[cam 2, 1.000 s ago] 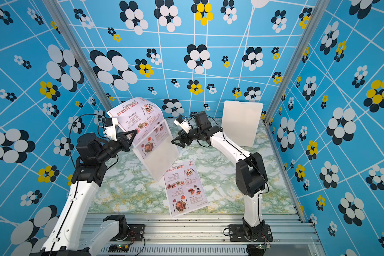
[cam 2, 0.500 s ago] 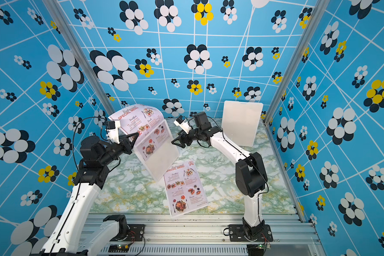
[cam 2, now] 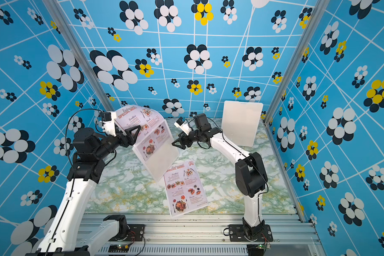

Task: Insert the menus into the narrow rack
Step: Insert the menu into the narrow rack.

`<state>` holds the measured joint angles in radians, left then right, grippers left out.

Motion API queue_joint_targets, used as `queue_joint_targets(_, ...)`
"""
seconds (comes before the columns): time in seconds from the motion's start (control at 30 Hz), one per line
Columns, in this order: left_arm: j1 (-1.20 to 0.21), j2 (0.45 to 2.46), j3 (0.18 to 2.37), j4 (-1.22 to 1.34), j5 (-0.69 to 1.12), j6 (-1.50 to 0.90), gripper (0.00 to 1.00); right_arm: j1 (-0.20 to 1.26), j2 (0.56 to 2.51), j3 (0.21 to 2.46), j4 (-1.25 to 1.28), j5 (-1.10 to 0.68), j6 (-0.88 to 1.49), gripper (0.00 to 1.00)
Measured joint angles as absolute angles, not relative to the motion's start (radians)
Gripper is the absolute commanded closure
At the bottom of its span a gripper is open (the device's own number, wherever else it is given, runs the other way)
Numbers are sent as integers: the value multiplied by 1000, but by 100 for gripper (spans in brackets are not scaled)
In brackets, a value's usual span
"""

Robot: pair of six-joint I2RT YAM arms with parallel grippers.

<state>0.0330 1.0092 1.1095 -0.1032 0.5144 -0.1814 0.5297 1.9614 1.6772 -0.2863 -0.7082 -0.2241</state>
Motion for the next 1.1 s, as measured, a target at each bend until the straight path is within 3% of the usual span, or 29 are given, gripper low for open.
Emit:
queue_joint_targets(0.2, 54, 1042, 1134, -108, 525, -167, 72, 530, 1950, 1676, -282, -707, -224, 16)
queue_joint_targets(0.37, 54, 1043, 1134, -113, 550, -168, 98, 530, 1949, 1676, -279, -707, -224, 16)
queue_joint_targets(1.1, 52, 989, 1042, -100, 568, -183, 100, 533, 1949, 1677, -279, -707, -224, 16)
